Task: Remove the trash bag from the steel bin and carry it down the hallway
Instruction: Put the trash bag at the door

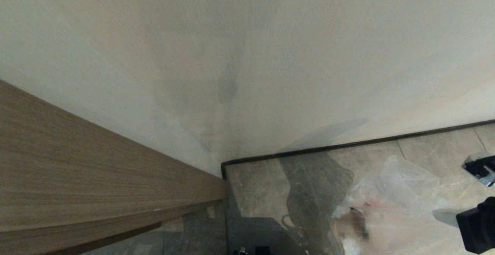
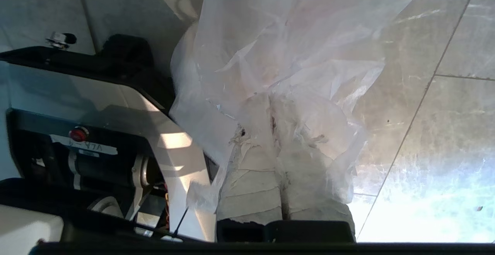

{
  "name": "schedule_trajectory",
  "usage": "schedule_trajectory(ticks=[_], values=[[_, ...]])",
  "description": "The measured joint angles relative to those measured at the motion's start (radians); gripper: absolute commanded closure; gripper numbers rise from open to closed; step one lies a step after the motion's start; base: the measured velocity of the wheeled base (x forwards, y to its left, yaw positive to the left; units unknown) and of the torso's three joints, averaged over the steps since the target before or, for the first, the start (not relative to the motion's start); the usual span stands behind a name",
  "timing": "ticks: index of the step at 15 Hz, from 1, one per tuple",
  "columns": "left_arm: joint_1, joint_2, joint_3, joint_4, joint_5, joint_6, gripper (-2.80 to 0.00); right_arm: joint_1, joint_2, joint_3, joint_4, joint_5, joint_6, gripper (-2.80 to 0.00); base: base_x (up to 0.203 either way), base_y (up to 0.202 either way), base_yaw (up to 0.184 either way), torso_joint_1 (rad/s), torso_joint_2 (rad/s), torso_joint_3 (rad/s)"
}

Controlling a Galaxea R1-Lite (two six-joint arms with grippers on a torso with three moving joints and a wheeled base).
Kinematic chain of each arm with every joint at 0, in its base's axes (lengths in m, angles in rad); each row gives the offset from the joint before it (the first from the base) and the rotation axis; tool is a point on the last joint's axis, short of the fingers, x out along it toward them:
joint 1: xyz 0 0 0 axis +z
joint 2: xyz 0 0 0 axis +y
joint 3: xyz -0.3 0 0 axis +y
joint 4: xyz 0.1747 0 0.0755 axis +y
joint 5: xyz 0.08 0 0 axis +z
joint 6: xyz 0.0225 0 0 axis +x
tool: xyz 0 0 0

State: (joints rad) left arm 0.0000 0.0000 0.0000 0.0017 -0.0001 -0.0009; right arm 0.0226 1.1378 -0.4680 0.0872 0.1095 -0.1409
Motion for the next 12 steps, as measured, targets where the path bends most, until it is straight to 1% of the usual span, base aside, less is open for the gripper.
schedule_trajectory(ticks=[3,5,7,10,12], values=[[0.000,0.000,0.000,0.000,0.000,0.000,0.00,-0.001,0.077,0.017,-0.094,-0.019,-0.003,0.00,0.000,0.000,0.000,0.000,0.00,0.000],[0.000,0.000,0.000,0.000,0.000,-0.001,0.00,-0.001,0.130,0.026,-0.155,-0.024,-0.021,0.00,0.000,0.000,0.000,0.000,0.00,0.000],[0.000,0.000,0.000,0.000,0.000,0.000,0.00,-0.006,0.182,0.032,-0.213,-0.024,-0.047,0.00,0.000,0.000,0.000,0.000,0.00,0.000],[0.000,0.000,0.000,0.000,0.000,0.000,0.00,-0.014,0.263,0.033,-0.297,-0.024,-0.110,0.00,0.000,0.000,0.000,0.000,0.00,0.000],[0.000,0.000,0.000,0.000,0.000,0.000,0.00,-0.016,0.323,0.028,-0.358,-0.024,-0.134,0.00,0.000,0.000,0.000,0.000,0.00,0.000]])
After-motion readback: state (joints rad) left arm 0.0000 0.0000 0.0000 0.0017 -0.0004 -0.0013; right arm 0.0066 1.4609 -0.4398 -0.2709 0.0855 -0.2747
